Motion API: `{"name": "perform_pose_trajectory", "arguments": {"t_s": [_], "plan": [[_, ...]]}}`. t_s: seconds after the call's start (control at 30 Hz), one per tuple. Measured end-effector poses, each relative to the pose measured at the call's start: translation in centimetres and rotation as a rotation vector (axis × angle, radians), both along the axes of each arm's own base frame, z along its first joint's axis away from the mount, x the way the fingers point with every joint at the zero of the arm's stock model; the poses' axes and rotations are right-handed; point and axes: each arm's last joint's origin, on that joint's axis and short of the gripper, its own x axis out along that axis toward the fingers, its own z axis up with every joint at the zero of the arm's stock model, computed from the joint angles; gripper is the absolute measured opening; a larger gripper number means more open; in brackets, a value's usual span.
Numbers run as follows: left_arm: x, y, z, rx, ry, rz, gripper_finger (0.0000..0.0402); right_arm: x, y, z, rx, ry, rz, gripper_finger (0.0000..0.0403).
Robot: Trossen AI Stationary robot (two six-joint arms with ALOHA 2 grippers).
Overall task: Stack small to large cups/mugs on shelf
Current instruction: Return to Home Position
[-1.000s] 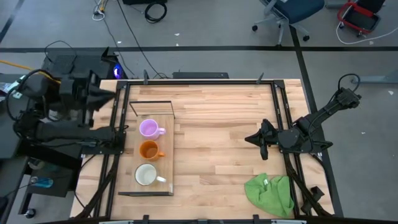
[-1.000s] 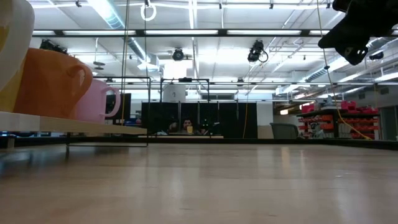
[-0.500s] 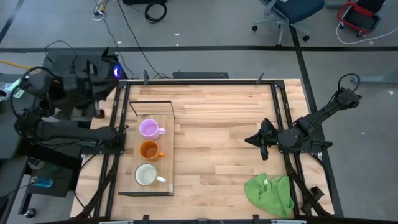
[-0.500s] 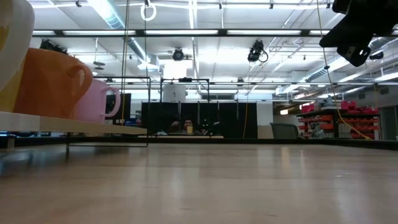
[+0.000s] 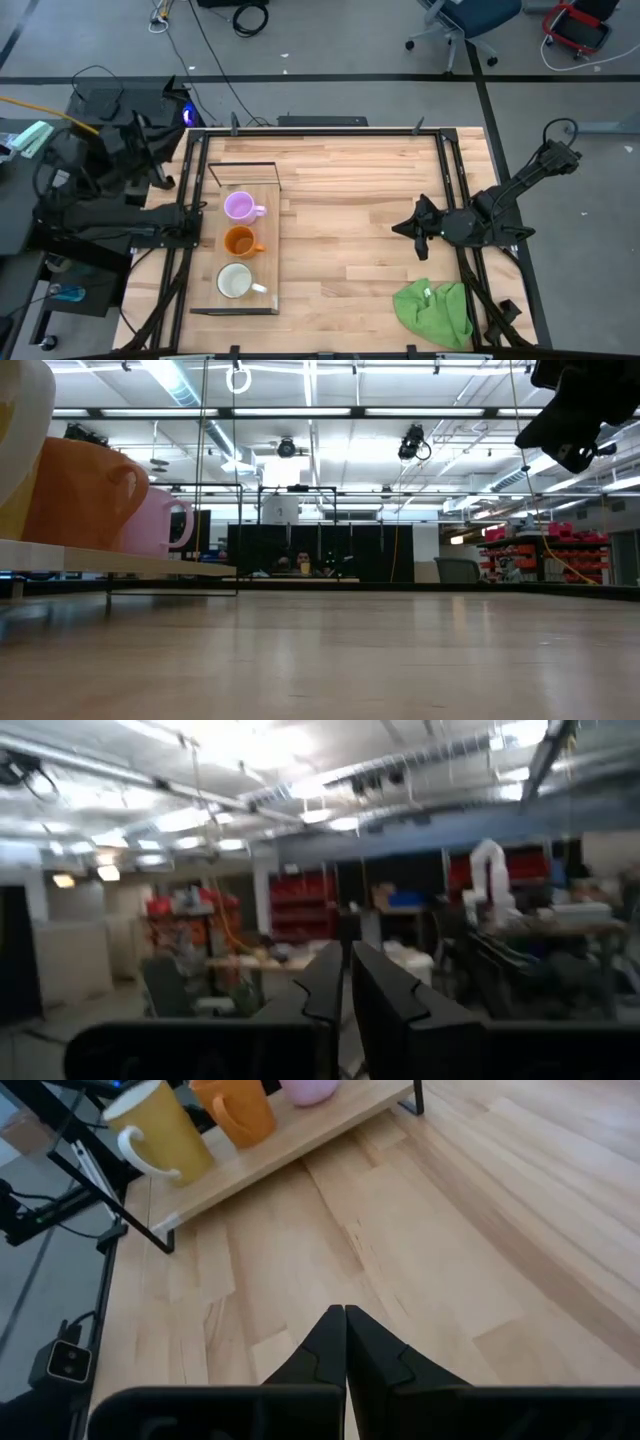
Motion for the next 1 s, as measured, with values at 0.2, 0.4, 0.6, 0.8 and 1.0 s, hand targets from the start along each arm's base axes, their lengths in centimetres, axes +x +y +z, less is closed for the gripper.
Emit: {"name": "perform_pose_trajectory", "arguments": {"t_s": [0.2, 0.4, 0.6, 0.8, 1.0], "plan": [[-2.6, -0.1, -2.6, 0.038, -0.096, 0.122, 0.0034, 0.2, 0.1, -0.2, 0.002, 0.016, 0.012, 0.0007], [-3.7, -0.1, -5.7, 0.045, -0.101, 0.199, 0.0040, 0.2, 0.1, -0.1, 0.002, 0.005, 0.005, 0.0007], [-4.1, 0.2, -7.8, 0.015, -0.079, 0.346, 0.0031, 0.2, 0.1, -0.1, 0.003, 0.004, 0.003, 0.0007], [-3.7, 0.7, -8.7, -0.025, 0.002, 0.551, 0.0029, 0.2, 0.2, -0.1, 0.006, -0.001, 0.002, 0.0007], [-4.5, 0.8, -8.1, -0.022, -0.027, 0.663, 0.0038, 0.3, 0.2, -0.1, 0.001, 0.002, 0.003, 0.0007]]}}
